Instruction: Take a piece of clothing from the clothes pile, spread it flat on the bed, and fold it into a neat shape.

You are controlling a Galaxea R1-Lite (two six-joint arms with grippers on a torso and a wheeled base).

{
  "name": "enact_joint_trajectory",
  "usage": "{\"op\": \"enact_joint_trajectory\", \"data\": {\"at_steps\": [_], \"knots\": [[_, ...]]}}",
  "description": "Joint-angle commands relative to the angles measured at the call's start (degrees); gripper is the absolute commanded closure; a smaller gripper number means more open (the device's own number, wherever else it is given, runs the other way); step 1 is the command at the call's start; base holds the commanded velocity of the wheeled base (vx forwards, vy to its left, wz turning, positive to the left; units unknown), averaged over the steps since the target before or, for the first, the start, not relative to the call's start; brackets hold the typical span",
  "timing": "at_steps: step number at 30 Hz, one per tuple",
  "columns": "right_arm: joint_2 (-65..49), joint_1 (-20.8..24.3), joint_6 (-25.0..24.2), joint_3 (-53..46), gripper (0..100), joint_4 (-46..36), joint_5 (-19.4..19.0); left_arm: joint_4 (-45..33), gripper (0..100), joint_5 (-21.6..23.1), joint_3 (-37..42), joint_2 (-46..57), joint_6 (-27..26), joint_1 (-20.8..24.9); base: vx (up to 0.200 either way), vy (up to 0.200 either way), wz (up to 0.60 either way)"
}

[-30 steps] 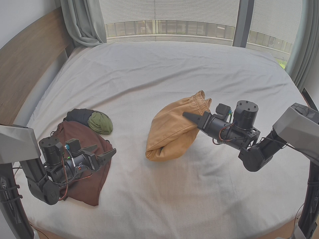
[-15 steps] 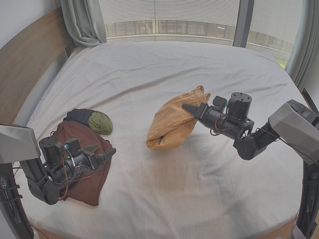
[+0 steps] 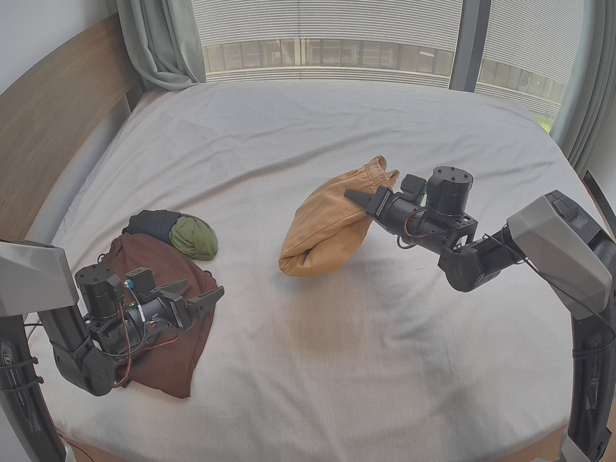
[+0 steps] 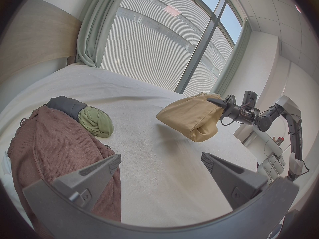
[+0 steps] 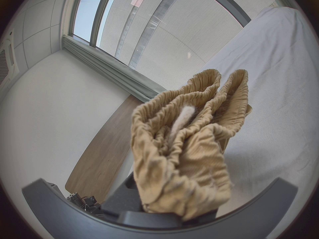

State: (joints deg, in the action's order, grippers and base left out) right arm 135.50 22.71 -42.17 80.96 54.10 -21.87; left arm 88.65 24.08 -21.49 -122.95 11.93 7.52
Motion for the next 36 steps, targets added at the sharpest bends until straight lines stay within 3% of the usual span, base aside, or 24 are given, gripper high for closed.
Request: {"op": "enact_joint_trajectory", "data": {"at_steps": [1, 19, 28, 36], "knots": [[2.0, 0.1, 0.5, 3.4, 100, -0.9, 0.0, 0.0, 0, 0.0, -0.1, -0.2, 0.0, 0.0, 0.000, 0.000, 0.00], [9.8, -0.2, 1.8, 17.6, 100, -8.8, 0.0, 0.0, 0, 0.1, -0.3, -0.3, 0.9, -0.1, 0.000, 0.000, 0.00], [15.6, -1.9, 4.8, 16.7, 100, -9.3, 0.2, 0.0, 0, 0.1, -0.3, -0.4, 0.9, -0.1, 0.000, 0.000, 0.00], [16.8, -3.0, 6.8, 7.5, 100, -5.6, 2.1, 0.0, 0, 0.1, -0.3, -0.2, 0.8, -0.1, 0.000, 0.000, 0.00]]}}
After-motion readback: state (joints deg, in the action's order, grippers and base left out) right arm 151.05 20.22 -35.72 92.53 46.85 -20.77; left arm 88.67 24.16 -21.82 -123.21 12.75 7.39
